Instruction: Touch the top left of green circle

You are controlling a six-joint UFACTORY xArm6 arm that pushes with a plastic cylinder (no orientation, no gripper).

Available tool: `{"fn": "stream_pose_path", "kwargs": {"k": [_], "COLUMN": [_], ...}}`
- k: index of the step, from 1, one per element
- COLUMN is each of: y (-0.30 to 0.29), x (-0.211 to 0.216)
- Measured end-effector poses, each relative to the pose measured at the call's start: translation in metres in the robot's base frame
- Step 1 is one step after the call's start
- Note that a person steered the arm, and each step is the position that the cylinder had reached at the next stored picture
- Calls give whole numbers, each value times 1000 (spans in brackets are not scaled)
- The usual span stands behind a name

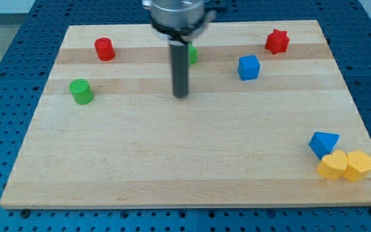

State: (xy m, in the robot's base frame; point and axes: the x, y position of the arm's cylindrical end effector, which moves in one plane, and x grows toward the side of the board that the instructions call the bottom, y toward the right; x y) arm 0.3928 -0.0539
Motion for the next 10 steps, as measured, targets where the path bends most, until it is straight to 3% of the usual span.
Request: {"fn": "stream_pose_path", "kwargs": {"k": [1, 3, 5, 8, 10], "y": [-53, -69, -163, -181, -174], "x": [-23, -29, -30, -35, -4]}}
